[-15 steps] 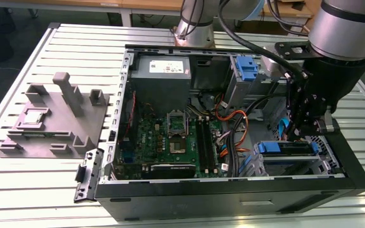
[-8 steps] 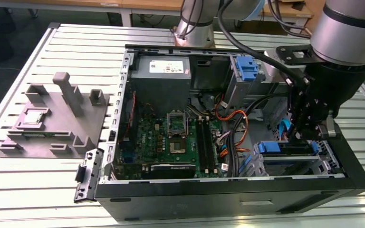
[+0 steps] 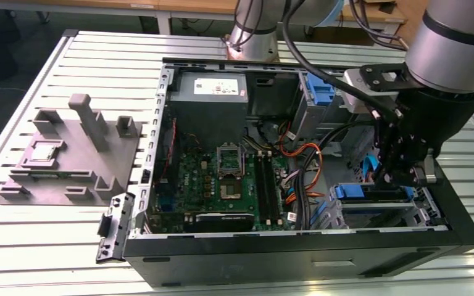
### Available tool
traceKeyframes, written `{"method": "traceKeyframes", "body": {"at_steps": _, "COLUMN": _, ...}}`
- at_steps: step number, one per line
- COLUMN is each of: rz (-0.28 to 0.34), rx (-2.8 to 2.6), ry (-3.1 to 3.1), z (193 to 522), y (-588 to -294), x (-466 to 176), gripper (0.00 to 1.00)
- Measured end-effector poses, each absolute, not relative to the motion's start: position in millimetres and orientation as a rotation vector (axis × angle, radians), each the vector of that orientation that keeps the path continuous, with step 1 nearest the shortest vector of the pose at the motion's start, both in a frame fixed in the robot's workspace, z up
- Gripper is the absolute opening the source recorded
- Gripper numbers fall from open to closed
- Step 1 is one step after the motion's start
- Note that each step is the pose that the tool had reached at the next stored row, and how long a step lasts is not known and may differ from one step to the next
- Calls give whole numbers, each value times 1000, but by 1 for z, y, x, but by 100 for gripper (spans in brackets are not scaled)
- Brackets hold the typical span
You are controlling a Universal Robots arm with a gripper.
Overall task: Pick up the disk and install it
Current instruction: 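Insert the second disk wire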
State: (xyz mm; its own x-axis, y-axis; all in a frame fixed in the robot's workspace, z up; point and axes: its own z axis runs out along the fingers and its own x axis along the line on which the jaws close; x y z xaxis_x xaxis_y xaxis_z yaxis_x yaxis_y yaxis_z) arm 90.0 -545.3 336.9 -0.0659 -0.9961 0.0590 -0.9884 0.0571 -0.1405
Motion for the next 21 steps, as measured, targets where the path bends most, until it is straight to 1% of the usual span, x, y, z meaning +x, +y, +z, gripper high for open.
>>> {"method": "traceKeyframes", "body": {"at_steps": 5, "rz": -206, "rx": -2101, "ry": 2235, "z": 336, "y": -548, "x": 90, "gripper": 16}}
{"method": "traceKeyframes", "body": {"at_steps": 21, "rz": -189, "rx": -2093, "ry": 2225, "z": 328, "y": -552, "x": 90, "gripper": 16}}
